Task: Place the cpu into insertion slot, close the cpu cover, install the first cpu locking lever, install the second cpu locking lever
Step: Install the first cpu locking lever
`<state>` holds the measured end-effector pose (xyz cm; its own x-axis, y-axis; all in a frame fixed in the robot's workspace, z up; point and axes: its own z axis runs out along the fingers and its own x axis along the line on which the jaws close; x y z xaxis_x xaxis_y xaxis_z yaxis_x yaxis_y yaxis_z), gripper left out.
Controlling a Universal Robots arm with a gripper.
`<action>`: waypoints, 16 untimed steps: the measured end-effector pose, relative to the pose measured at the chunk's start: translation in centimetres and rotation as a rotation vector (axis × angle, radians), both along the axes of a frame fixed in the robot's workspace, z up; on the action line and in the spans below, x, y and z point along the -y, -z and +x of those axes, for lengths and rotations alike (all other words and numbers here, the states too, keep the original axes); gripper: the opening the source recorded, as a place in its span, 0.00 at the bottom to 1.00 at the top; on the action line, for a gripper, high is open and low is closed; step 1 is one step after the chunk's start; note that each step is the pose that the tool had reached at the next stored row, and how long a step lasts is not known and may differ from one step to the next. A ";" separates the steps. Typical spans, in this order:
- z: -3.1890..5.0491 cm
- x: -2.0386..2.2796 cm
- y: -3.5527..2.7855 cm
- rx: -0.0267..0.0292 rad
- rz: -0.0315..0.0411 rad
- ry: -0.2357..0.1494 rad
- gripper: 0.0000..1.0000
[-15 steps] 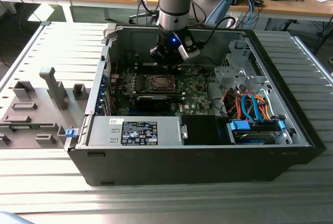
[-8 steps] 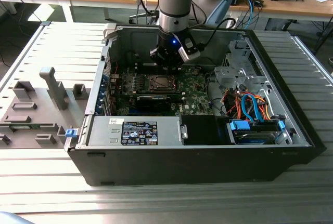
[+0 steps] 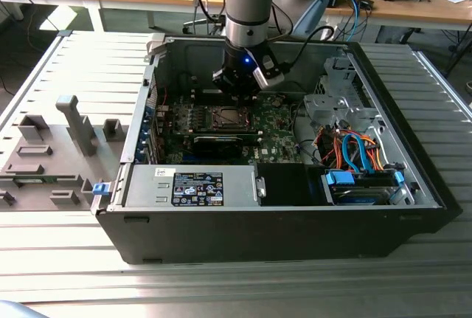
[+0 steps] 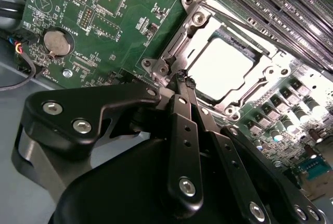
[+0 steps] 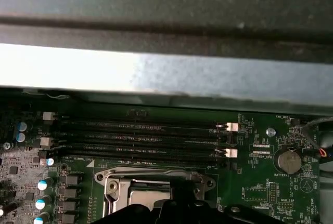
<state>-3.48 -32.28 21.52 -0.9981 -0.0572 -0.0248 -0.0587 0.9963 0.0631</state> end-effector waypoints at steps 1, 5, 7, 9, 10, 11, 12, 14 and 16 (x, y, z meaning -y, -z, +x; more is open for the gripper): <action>0.00 0.04 0.00 0.0000 -0.0001 0.000 0.11; 0.01 0.17 0.00 0.0000 -0.0013 0.000 0.11; 0.01 0.20 -0.01 -0.0001 -0.0045 0.000 0.11; 0.01 0.21 -0.12 0.0000 -0.0099 0.000 0.11; 0.01 0.21 -0.21 0.0000 -0.0137 0.000 0.11; 0.01 0.27 -0.25 0.0001 -0.0176 0.000 0.11; 0.01 0.35 -0.26 0.0000 -0.0202 0.000 0.11; 0.01 0.56 -0.27 0.0000 -0.0219 0.000 0.11; 0.01 0.84 -0.27 0.0000 -0.0224 0.000 0.11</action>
<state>-3.47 -33.11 21.79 -0.9981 -0.0577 -0.0235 -0.0586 0.9974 0.0408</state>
